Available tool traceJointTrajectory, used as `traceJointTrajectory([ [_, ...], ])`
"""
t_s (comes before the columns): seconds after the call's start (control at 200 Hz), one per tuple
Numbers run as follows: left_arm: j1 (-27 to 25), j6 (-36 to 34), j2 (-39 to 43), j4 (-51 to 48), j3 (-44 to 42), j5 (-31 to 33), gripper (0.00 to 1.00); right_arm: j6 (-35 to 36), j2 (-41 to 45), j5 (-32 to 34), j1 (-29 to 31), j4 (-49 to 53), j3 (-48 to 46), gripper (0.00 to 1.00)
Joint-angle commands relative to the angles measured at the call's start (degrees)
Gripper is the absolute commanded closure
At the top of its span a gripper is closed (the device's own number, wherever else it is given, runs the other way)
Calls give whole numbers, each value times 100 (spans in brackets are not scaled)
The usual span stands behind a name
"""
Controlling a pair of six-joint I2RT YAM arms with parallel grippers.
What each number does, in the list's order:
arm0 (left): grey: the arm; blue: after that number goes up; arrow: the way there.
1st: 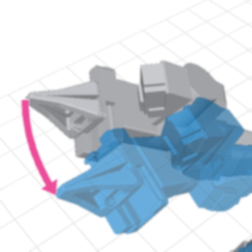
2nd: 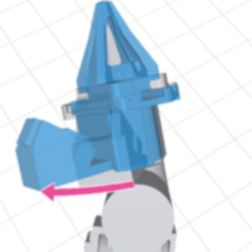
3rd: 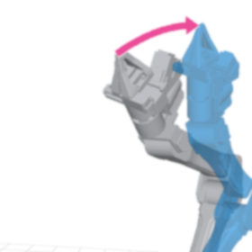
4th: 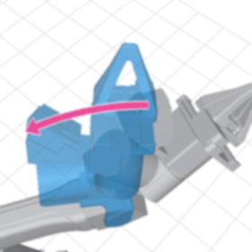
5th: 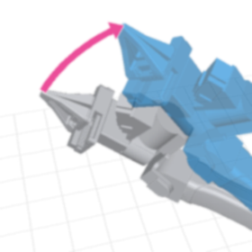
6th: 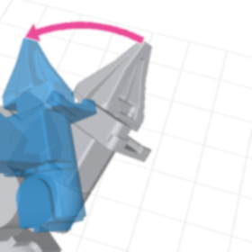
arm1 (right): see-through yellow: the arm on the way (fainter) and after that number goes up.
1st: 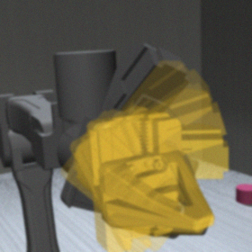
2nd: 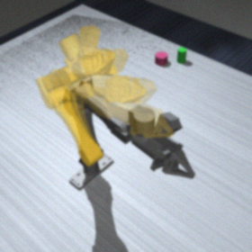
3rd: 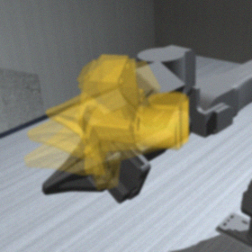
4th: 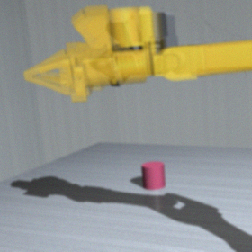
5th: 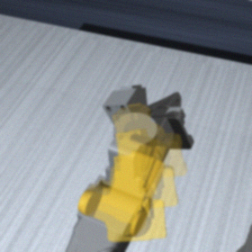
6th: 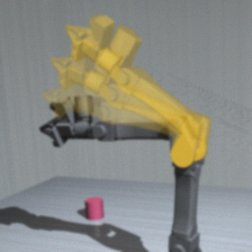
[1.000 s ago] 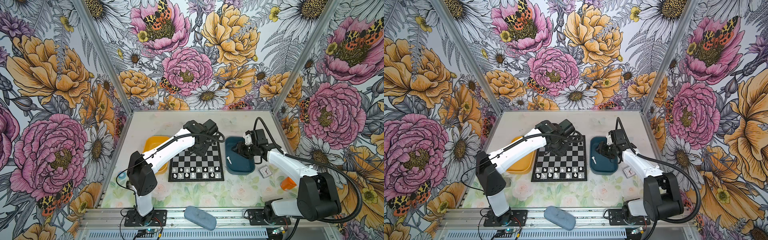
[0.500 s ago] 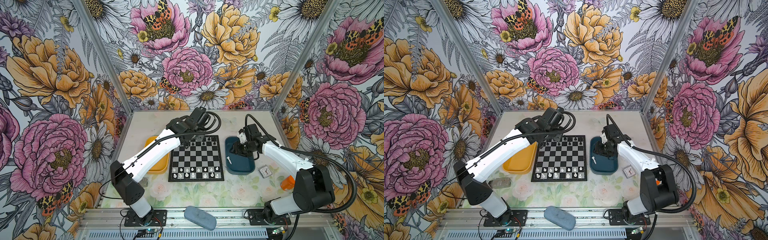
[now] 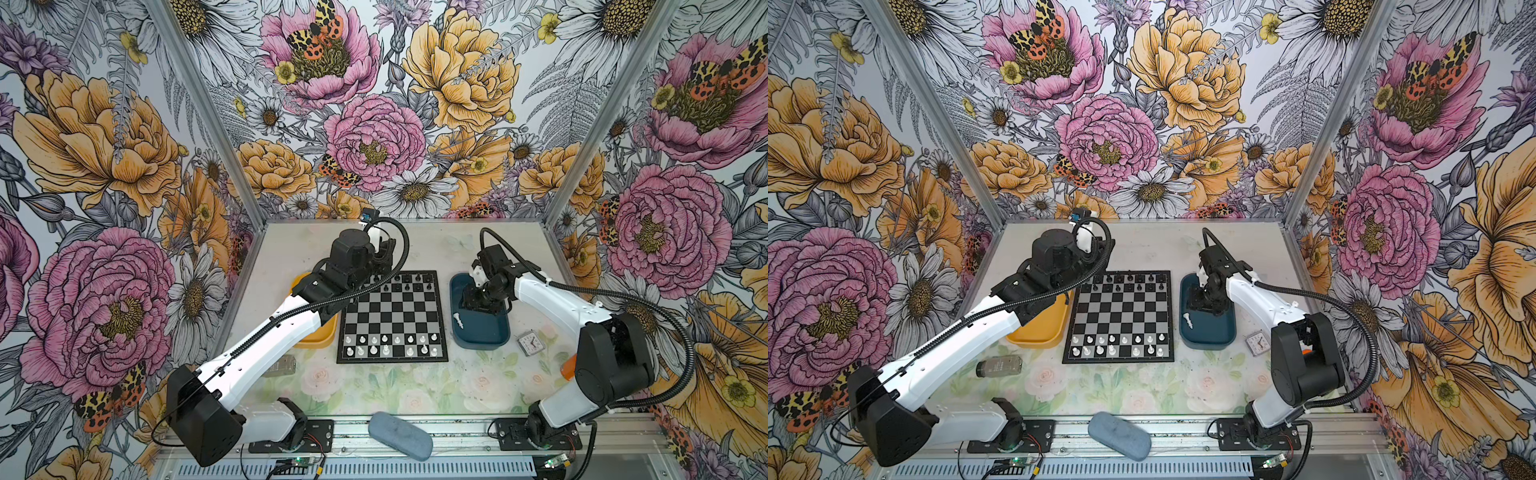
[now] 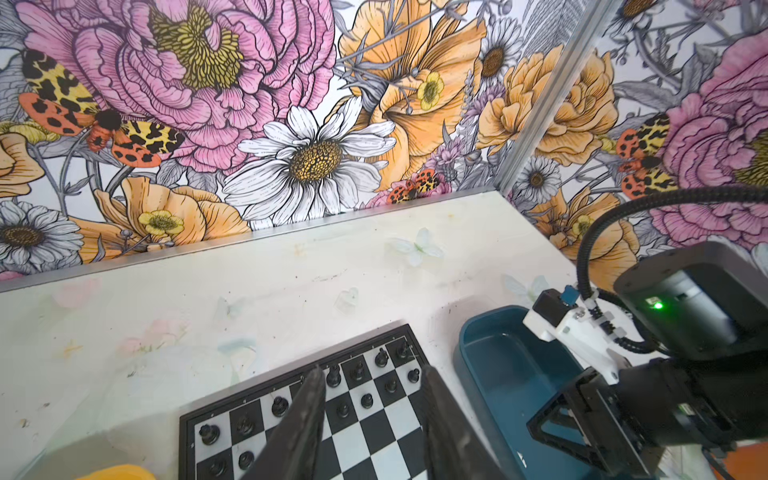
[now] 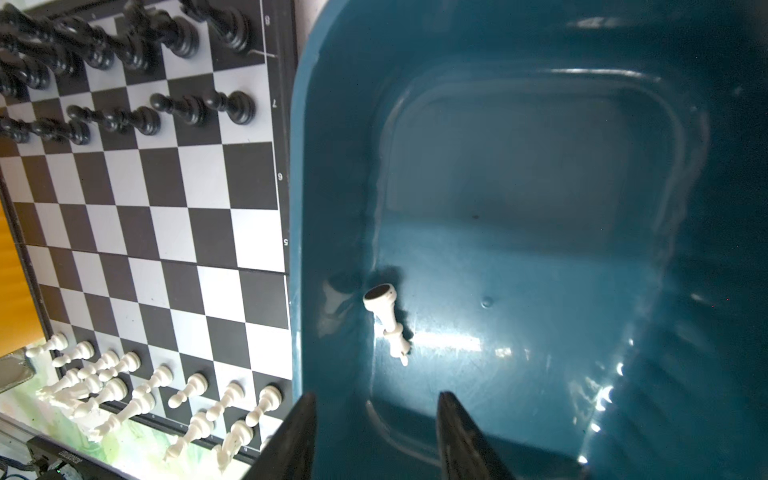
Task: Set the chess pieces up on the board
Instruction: 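Lower the right gripper into the teal tray onto a white pawn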
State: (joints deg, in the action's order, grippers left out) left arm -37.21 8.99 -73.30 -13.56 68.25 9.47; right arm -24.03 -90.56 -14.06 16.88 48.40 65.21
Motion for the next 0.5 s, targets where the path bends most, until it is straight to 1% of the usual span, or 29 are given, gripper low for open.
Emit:
traceJointTrajectory([
  [0.0, 119, 39, 349, 924, -296, -369, 59, 162, -130, 303, 61, 234, 230, 51],
  [0.085, 193, 88, 539, 1249, -590, -449, 56, 169, -207, 399, 96, 402, 387, 51],
  [0.185, 297, 122, 764, 1644, -953, -551, 49, 227, -249, 411, 180, 582, 596, 50],
  [0.36, 437, 233, 1007, 2237, -1484, -674, 44, 341, -388, 629, 284, 941, 891, 50],
  [0.495, 539, 285, 1054, 2491, -1691, -836, 41, 421, -561, 845, 414, 1115, 1031, 50],
])
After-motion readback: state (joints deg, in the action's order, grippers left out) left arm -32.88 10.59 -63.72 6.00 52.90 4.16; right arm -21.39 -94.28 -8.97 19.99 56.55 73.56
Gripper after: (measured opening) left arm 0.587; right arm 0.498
